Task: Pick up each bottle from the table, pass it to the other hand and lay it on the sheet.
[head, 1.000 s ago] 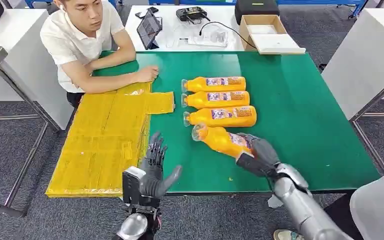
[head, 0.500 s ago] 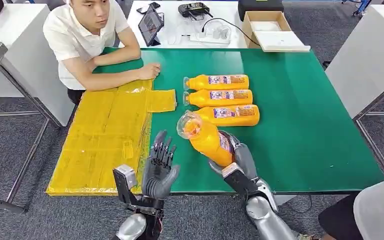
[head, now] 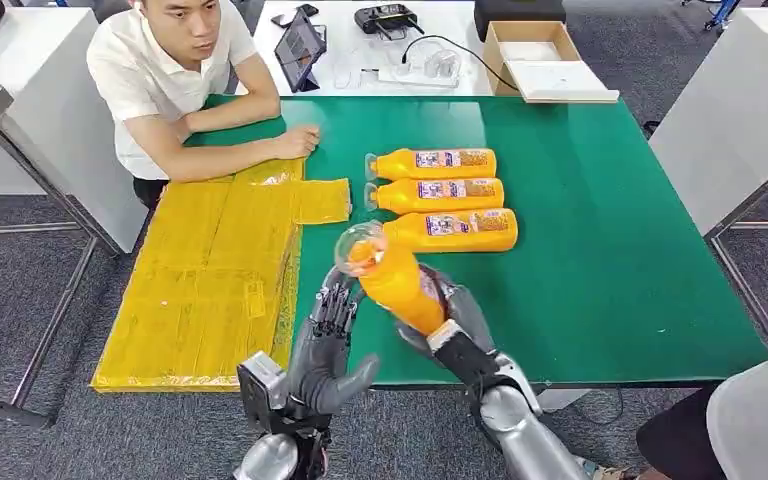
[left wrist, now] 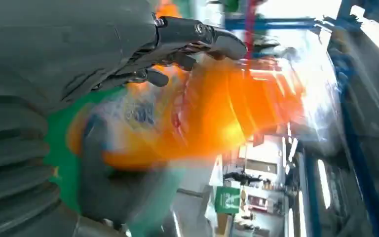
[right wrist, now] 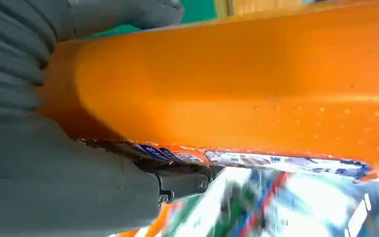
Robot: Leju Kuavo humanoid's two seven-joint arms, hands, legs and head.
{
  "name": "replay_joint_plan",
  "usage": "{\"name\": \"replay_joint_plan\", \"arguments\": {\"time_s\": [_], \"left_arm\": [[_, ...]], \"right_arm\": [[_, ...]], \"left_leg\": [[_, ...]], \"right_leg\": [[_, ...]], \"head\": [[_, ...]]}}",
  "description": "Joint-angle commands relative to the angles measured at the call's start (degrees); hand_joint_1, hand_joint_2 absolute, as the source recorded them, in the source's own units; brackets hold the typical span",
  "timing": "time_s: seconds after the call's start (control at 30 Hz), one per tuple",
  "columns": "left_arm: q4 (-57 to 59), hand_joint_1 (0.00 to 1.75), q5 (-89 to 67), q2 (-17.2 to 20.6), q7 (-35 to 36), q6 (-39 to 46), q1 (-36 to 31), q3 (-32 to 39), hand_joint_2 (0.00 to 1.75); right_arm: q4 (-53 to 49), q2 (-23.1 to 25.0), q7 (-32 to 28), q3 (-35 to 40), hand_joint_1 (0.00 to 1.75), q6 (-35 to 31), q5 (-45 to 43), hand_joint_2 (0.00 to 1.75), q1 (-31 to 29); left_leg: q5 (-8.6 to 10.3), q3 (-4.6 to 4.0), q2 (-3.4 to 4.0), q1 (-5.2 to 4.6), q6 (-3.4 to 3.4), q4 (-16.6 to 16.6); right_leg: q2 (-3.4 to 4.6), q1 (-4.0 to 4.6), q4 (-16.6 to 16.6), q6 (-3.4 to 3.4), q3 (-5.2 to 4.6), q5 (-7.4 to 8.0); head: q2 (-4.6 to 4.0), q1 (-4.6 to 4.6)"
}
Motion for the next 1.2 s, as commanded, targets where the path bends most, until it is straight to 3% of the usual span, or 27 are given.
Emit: {"name": "replay_joint_plan", "arguments": {"time_s": [0.03, 0.23, 0.37, 0.5, 0.63, 0.83, 1.17, 1.2], "left_arm": [[4.47, 0.00, -7.07, 1.49, 4.08, 5.70, -2.49, -2.20, 1.75], [7.74, 0.00, -5.32, -0.56, 5.00, 7.88, -4.06, 1.55, 1.75], [7.03, 0.00, -5.53, -0.13, 5.63, 7.51, -3.87, 1.42, 1.75], [6.58, 0.00, -1.65, 0.21, 9.08, 4.95, -3.49, 3.26, 1.75], [8.18, 0.00, -5.17, -0.78, 7.16, 12.06, -3.22, 6.08, 1.75], [6.06, 0.00, 1.07, -0.29, 10.01, 0.67, -3.20, 6.66, 1.75], [6.00, 0.00, -2.40, 0.49, 10.43, 1.06, -4.06, 5.42, 1.75], [6.15, 0.28, -1.77, 0.04, 10.91, 0.31, -3.93, 5.92, 1.75]], "right_arm": [[23.32, 3.38, 2.07, 15.08, 1.75, 4.12, 4.85, 1.75, -13.29], [14.50, 4.39, 3.44, 18.56, 1.75, -3.54, 10.29, 1.75, -9.74], [15.09, 3.42, 4.38, 19.77, 1.75, -3.55, 11.36, 1.75, -10.76], [14.40, 2.69, 4.72, 21.29, 1.75, -10.15, 17.13, 1.75, -9.95], [8.78, 1.52, 5.49, 21.52, 1.75, -14.03, 20.40, 1.75, -6.90], [7.66, 0.61, 5.48, 24.41, 1.75, -13.53, 23.32, 1.75, -7.15], [7.75, 1.10, 4.88, 24.46, 1.75, -13.85, 23.25, 1.75, -6.99], [7.63, 1.14, 4.96, 24.65, 1.75, -13.64, 23.40, 1.75, -7.16]], "left_leg": [[0.06, 0.04, 0.36, 0.09, -0.14, -0.04], [0.03, 0.01, 0.04, 0.05, -0.06, 0.00], [0.05, -0.05, 0.06, 0.09, -0.10, 0.01], [0.05, -0.14, 0.06, 0.05, -0.08, 0.02], [0.07, -0.12, 0.02, 0.11, -0.13, 0.00], [0.04, -0.15, -0.01, 0.03, -0.06, 0.01], [0.03, -0.20, 0.09, 0.14, -0.13, 0.07], [0.06, -0.19, -0.01, 0.06, -0.09, 0.02]], "right_leg": [[0.29, 0.10, -0.05, -0.17, -0.06, 0.16], [0.04, 0.06, -0.01, -0.08, -0.02, 0.02], [0.02, 0.09, -0.01, -0.13, -0.07, 0.05], [0.03, 0.06, 0.01, -0.10, -0.18, 0.05], [-0.04, 0.12, -0.05, -0.16, -0.14, 0.06], [-0.01, 0.04, 0.00, -0.08, -0.18, 0.02], [-0.01, 0.15, -0.01, -0.17, -0.22, 0.05], [-0.07, 0.06, 0.01, -0.11, -0.23, 0.02]], "head": [[0.00, -0.04], [0.00, 0.02], [0.02, 0.00], [0.02, 0.00], [0.02, 0.00], [0.02, 0.02], [0.02, 0.00], [0.02, 0.00]]}}
